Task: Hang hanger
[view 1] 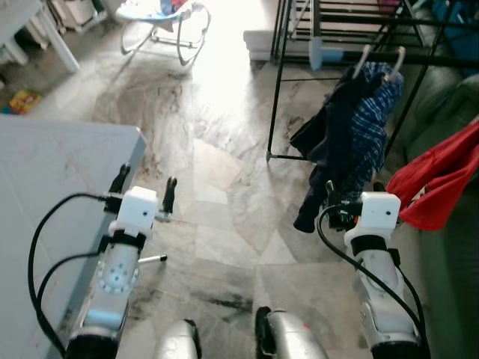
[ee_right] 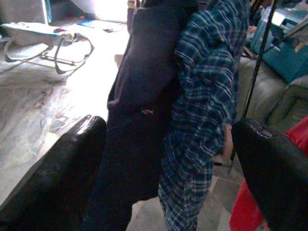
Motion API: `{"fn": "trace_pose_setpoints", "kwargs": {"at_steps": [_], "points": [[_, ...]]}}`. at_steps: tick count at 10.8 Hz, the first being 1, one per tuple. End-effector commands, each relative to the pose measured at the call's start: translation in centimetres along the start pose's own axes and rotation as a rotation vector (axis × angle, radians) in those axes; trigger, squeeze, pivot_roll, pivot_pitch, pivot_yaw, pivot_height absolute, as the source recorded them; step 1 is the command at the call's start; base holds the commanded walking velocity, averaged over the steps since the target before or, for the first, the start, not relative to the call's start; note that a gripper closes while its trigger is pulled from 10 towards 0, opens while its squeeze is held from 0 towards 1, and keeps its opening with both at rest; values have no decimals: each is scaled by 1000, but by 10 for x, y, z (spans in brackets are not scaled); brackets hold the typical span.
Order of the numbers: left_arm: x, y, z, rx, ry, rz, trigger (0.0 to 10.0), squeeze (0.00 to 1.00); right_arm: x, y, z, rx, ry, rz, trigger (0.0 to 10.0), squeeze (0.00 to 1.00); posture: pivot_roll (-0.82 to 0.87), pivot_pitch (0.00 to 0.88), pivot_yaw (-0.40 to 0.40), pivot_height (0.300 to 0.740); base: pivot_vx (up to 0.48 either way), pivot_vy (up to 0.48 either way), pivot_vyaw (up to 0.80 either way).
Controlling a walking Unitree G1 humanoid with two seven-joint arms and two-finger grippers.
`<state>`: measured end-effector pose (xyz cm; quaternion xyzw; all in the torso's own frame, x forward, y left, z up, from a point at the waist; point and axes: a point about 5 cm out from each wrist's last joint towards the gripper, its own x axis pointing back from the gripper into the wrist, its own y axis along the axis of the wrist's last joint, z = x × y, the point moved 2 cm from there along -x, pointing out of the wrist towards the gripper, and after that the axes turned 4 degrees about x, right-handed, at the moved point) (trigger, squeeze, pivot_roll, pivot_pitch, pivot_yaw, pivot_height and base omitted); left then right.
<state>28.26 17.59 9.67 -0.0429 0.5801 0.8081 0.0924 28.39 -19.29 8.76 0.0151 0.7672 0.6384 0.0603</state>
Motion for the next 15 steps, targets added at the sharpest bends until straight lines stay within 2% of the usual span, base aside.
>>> {"fn": "trace_pose_setpoints", "kwargs": {"at_steps": [1, 4, 7, 10, 15], "points": [[2, 6, -2, -20, -13, -35, 10000, 0, -3, 0, 1, -2, 18, 3, 10000, 0, -5, 184, -37, 740, 405, 259, 0], [-3, 21, 6, -38, 49, -85, 10000, 0, -17, 13, 4, 0, 56, -39, 10000, 0, 15, 218, -60, 740, 437, 0, 0], [7, 9, -1, -45, 12, -43, 10000, 0, -6, 5, 3, 18, 73, -10, 10000, 0, -2, 207, -80, 740, 466, 0, 0], [2, 11, -11, -5, 3, -42, 10000, 0, -9, 3, 4, 33, 66, -6, 10000, 0, -5, 188, -80, 740, 472, 0, 0], [8, 8, -7, -19, 15, -25, 10000, 0, -2, 15, 16, 91, 131, -65, 10000, 0, 15, 192, -82, 740, 0, 0, 0]]}}
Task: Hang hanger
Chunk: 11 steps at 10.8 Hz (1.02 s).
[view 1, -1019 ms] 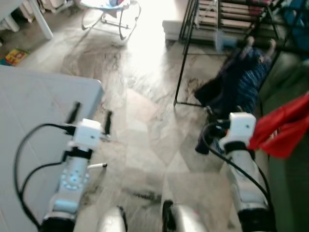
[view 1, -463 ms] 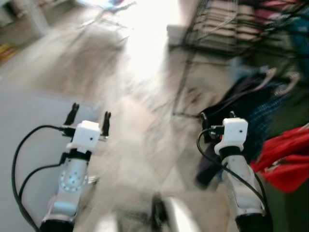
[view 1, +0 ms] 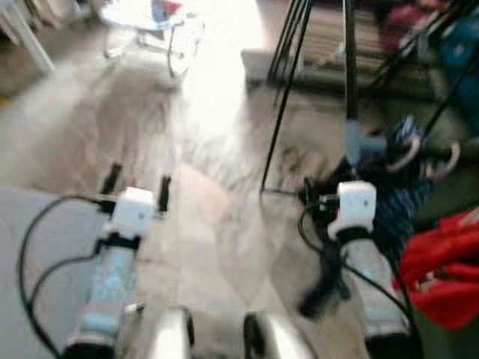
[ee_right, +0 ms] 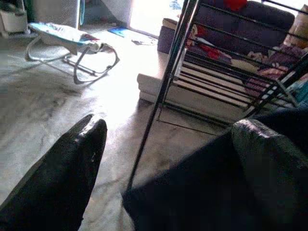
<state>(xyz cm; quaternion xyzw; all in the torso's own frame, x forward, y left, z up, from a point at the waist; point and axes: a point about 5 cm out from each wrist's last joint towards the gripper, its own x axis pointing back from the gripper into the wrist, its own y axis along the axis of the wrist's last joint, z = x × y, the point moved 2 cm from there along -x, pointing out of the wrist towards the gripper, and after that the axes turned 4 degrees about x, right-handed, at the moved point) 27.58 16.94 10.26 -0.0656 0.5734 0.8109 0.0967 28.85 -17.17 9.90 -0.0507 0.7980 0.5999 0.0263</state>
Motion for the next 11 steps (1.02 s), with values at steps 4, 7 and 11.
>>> {"fn": "trace_pose_setpoints", "kwargs": {"at_steps": [4, 7, 11], "points": [[8, -12, 3, -33, -29, 51, 10000, 0, 31, 12, 7, 61, 107, -45, 10000, 0, 2, 198, -70, 740, 0, 0, 0], [9, -14, 7, -42, -6, 66, 10000, 0, 60, -6, -14, 133, 67, 47, 10000, 0, -7, 207, -72, 740, 0, 0, 0], [10, -15, -2, -44, -38, 70, 10000, 0, 53, -14, -36, 165, -121, 135, 10000, 0, -6, 207, -70, 740, 0, 0, 0]]}}
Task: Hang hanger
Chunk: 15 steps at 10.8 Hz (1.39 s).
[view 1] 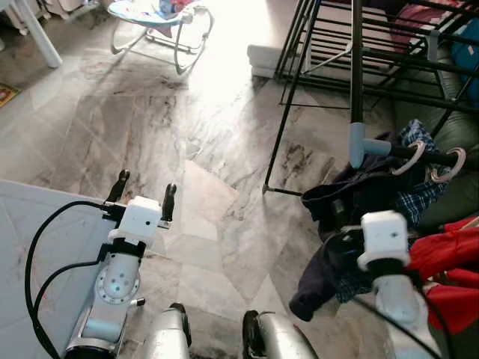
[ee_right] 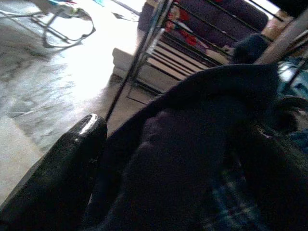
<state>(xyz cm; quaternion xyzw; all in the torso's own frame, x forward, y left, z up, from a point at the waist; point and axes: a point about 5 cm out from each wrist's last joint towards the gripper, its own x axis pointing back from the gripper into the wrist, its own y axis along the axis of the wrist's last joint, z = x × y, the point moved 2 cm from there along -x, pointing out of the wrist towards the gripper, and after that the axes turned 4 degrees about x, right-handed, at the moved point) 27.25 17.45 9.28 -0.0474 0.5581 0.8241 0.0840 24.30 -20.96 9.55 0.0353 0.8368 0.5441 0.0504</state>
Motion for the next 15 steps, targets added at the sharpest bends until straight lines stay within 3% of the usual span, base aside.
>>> {"fn": "trace_pose_setpoints", "kwargs": {"at_steps": [1, 4, 5, 6, 7, 8, 9, 10, 11, 12, 13, 15], "points": [[5, -6, -1, -11, -18, 31, 10000, 0, 1, -15, -11, -20, -63, 88, 10000, 0, -3, 208, -70, 740, 0, 0, 0], [6, -7, -4, -12, -32, 35, 10000, 0, -3, -26, -17, -67, -136, 181, 10000, 0, -2, 207, -67, 740, 0, 0, 0], [4, -7, -7, -17, -53, 34, 10000, 0, -6, -36, 6, -178, -28, 245, 10000, 0, -5, 208, -64, 740, 0, 0, 0], [4, -6, -8, -22, -64, 30, 10000, 0, -10, -36, 12, -217, -15, 254, 1373, 0, -6, 208, -59, 740, 0, 0, 0], [3, -6, -9, -26, -67, 28, 10000, 0, -18, -34, 15, -222, 11, 247, 0, 0, -1, 207, -60, 740, 0, 0, 0], [3, -5, -8, -28, -65, 28, 10000, 0, -25, -29, 14, -175, 21, 217, 0, 0, 4, 206, -60, 740, 0, 0, 0], [4, -5, -8, -29, -62, 28, 10000, 0, -28, -22, 7, -53, -1, 164, 235, 0, 10, 205, -61, 740, 0, 0, 0], [5, -6, -8, -28, -62, 31, 10000, 0, -29, -23, 1, -15, -36, 173, 1686, 0, 12, 206, -63, 740, 0, 0, 0], [6, -6, -9, -27, -65, 33, 10000, 0, -26, -33, -4, -4, -76, 225, 5451, 0, 11, 205, -61, 740, 0, 0, 0], [5, -5, -10, -27, -71, 32, 10000, 0, -19, -34, -23, 72, -177, 232, 10000, 0, 7, 206, -56, 740, 0, 0, 0], [4, -6, -9, -28, -74, 32, 10000, 0, -19, -22, -27, 122, -191, 169, 10000, 0, 4, 206, -55, 740, 0, 0, 0], [3, -6, -10, -28, -81, 33, 10000, 0, -21, 6, -14, 127, -140, 24, 10000, 0, -2, 204, -53, 740, 0, 0, 0]]}}
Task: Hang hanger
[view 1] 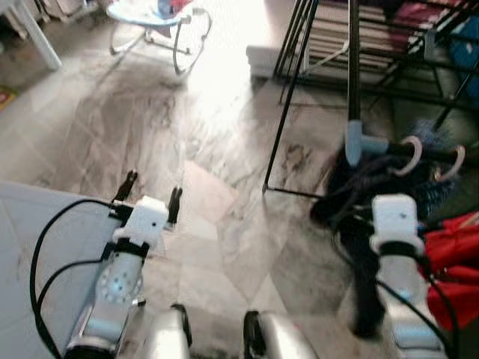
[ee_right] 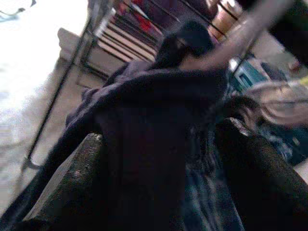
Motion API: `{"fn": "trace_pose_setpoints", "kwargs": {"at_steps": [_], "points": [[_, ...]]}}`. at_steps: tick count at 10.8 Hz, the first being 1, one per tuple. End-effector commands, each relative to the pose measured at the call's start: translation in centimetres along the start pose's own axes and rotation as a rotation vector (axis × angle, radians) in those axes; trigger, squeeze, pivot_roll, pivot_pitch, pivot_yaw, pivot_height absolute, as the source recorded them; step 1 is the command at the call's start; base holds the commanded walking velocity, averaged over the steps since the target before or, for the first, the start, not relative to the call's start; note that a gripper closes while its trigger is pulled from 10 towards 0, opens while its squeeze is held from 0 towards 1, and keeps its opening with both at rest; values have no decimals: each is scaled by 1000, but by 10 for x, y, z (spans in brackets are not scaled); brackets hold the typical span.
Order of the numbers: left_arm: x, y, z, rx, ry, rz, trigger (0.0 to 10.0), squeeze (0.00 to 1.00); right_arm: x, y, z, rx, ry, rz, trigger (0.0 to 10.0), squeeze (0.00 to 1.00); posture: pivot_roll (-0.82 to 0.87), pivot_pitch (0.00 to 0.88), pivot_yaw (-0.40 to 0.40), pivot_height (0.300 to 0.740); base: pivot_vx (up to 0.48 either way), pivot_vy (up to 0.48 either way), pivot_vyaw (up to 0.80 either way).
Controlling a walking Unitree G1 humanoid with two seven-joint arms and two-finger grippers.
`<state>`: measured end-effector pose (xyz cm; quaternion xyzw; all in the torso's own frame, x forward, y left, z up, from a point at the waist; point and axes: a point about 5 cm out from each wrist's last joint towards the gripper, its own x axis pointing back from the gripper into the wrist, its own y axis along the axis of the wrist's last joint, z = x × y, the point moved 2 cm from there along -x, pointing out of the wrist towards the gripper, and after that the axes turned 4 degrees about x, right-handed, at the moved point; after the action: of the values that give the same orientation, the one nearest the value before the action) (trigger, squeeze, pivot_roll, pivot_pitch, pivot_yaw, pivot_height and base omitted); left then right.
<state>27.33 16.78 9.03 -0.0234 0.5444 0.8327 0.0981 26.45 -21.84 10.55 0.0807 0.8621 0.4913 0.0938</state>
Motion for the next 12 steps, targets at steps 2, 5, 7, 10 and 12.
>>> {"fn": "trace_pose_setpoints", "kwargs": {"at_steps": [2, 5, 7, 10, 12], "points": [[4, -6, -5, 2, -22, 33, 10000, 0, 4, 4, 13, -47, 85, -13, 10000, 0, 4, 202, -58, 740, 0, 0, 0], [5, -8, -6, -3, -26, 43, 10000, 0, 9, -22, 18, -183, 127, 199, 0, 0, 4, 198, -62, 740, 0, 0, 0], [4, -8, -7, -1, -31, 42, 10000, 0, 18, -40, 13, -262, 71, 330, 0, 0, -3, 194, -62, 740, 0, 0, 0], [3, -7, -10, -1, -46, 40, 10000, 0, 11, -28, 6, -287, 48, 264, 0, 0, -2, 194, -58, 740, 0, 0, 0], [5, -8, -9, -8, -43, 42, 10000, 0, 4, -20, 4, -294, 44, 225, 0, 0, 2, 194, -61, 740, 0, 0, 0]]}}
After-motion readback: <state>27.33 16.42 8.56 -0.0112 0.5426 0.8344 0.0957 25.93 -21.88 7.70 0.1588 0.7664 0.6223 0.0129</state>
